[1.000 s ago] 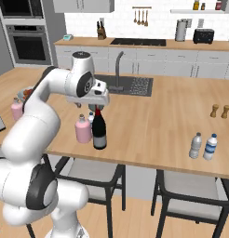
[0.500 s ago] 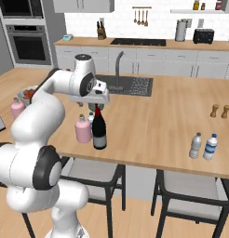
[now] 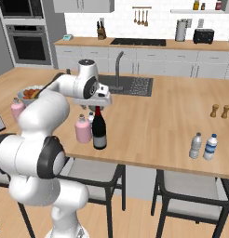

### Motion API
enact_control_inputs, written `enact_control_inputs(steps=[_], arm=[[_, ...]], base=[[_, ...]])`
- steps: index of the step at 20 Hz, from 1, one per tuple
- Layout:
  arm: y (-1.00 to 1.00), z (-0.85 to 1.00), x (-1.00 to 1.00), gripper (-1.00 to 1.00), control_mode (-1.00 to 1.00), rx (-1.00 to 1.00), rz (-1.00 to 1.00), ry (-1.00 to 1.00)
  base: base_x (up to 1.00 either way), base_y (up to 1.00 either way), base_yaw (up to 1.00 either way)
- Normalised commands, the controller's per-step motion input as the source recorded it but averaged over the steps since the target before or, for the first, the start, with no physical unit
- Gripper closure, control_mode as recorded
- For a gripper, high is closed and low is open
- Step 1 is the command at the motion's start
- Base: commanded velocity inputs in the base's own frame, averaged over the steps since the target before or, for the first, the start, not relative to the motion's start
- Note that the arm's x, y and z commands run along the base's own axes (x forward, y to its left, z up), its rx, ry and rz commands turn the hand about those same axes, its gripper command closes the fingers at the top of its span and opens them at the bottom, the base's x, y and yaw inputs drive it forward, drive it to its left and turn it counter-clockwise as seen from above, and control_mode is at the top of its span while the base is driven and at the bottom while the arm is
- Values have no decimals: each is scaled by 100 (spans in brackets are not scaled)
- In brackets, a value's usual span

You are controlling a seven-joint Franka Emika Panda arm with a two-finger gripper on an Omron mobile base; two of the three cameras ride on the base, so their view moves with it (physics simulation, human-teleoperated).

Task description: Move the plastic bottles in the middle to the plastics group, and the glass bottles in the middle to the glass group.

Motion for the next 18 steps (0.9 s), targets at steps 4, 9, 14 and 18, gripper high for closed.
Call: enact_control_inputs(steps=[4,9,14,18], arm=[[-16,-18,7,-100,-100,0,0,0],[-11,-18,26,-100,-100,0,0,0],[0,-11,33,-100,-100,0,0,0],[0,-10,21,-100,-100,0,0,0]], base=[[0,0,0],[0,0,0],[0,0,0],[0,0,0]])
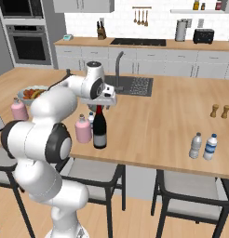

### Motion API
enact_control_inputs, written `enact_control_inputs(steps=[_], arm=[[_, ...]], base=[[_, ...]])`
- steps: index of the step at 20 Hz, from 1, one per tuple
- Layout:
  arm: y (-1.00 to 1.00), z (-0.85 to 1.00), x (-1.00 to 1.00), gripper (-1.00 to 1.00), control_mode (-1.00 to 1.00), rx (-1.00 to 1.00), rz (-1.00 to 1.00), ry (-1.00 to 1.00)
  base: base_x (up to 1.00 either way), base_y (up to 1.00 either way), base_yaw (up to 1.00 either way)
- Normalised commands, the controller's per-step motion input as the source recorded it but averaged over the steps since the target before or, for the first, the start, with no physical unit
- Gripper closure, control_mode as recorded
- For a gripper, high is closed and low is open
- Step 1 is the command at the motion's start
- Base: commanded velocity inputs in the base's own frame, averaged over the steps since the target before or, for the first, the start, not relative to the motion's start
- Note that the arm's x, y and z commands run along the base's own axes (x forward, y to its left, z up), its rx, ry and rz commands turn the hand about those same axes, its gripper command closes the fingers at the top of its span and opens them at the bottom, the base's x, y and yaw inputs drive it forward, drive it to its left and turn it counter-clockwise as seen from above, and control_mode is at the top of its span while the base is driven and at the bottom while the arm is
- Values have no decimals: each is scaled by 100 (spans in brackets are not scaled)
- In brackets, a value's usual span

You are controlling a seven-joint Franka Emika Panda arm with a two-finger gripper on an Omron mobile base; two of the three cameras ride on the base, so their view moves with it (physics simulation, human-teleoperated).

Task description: Move the plastic bottles in the middle to the plastics group, and the glass bottles in the middle to the glass group.

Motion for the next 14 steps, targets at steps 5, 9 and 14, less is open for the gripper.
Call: enact_control_inputs(steps=[5,9,14], arm=[[0,-18,4,-100,-100,0,3,-1],[0,-10,0,-100,-100,0,6,-10],[0,-9,0,-100,-100,0,5,-14]], base=[[0,0,0],[0,0,0],[0,0,0]])
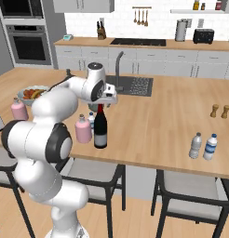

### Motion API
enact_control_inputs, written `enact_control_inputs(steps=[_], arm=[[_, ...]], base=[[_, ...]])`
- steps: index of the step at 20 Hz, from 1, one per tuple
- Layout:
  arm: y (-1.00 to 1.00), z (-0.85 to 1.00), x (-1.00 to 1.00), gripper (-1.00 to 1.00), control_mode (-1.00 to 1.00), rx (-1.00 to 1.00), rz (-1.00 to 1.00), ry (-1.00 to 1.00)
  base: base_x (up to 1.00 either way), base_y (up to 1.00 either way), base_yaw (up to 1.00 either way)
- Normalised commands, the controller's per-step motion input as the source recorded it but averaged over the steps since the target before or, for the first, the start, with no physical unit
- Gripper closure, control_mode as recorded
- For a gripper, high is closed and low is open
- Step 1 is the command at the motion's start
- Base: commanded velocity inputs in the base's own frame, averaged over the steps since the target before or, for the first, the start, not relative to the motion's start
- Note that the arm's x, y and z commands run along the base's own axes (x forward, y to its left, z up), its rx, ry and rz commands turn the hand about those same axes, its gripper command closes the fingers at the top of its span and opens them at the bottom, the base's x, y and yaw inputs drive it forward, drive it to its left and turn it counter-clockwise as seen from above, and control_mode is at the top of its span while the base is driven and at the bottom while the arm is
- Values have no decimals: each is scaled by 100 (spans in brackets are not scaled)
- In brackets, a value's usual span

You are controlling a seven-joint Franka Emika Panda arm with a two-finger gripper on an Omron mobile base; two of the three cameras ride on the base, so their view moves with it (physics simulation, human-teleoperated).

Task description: Move the plastic bottles in the middle to the plastics group, and the glass bottles in the middle to the glass group.

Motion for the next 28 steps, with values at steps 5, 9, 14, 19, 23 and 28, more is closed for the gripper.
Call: enact_control_inputs(steps=[5,9,14,19,23,28], arm=[[0,-18,1,-100,-100,0,4,-11],[0,-13,9,100,-100,0,1,-1],[-1,-11,0,100,-100,0,0,5],[-1,-4,-13,100,-100,0,0,4],[0,12,-32,100,-100,0,0,0],[-8,29,-54,100,-100,0,0,0]], base=[[0,0,0],[0,0,0],[0,0,0],[0,0,0],[0,0,0],[0,0,0]])
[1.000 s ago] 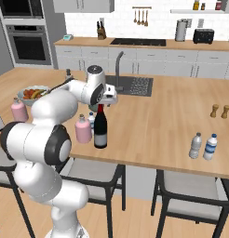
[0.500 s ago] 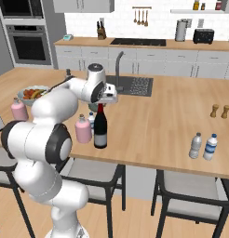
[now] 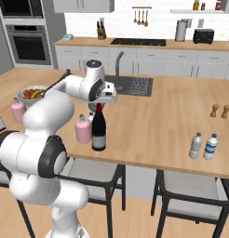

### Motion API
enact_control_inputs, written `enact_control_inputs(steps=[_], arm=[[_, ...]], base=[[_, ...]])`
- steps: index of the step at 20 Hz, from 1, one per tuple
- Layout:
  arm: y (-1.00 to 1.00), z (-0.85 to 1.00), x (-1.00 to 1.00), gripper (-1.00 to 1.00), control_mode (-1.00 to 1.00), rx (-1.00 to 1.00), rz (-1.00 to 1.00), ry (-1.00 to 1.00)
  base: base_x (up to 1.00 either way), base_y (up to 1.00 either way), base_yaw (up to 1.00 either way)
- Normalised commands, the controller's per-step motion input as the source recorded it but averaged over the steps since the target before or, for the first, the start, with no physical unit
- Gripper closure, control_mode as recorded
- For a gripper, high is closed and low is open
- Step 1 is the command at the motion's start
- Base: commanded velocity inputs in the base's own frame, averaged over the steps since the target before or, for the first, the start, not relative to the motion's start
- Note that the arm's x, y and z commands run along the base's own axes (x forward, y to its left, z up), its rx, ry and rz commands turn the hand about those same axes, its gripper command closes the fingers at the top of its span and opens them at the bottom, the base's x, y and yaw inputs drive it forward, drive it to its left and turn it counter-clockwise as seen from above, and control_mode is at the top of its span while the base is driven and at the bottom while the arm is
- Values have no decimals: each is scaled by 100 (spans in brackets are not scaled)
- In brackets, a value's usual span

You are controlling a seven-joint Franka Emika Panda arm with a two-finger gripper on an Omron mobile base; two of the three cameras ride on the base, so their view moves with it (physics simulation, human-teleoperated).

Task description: Move the plastic bottles in the middle to the plastics group, and the glass bottles in the middle to the glass group.

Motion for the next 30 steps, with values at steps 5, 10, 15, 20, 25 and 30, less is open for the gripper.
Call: enact_control_inputs(steps=[5,10,15,20,25,30], arm=[[4,36,-65,100,-100,2,0,-1],[50,11,-56,100,-100,4,0,-5],[76,0,-44,100,-100,5,-7,-14],[94,0,6,100,-100,0,-11,-4],[100,0,12,100,-100,0,-8,-3],[100,2,39,100,-100,0,-7,-1]], base=[[0,0,0],[0,0,0],[0,0,0],[0,0,0],[0,0,0],[0,0,0]])
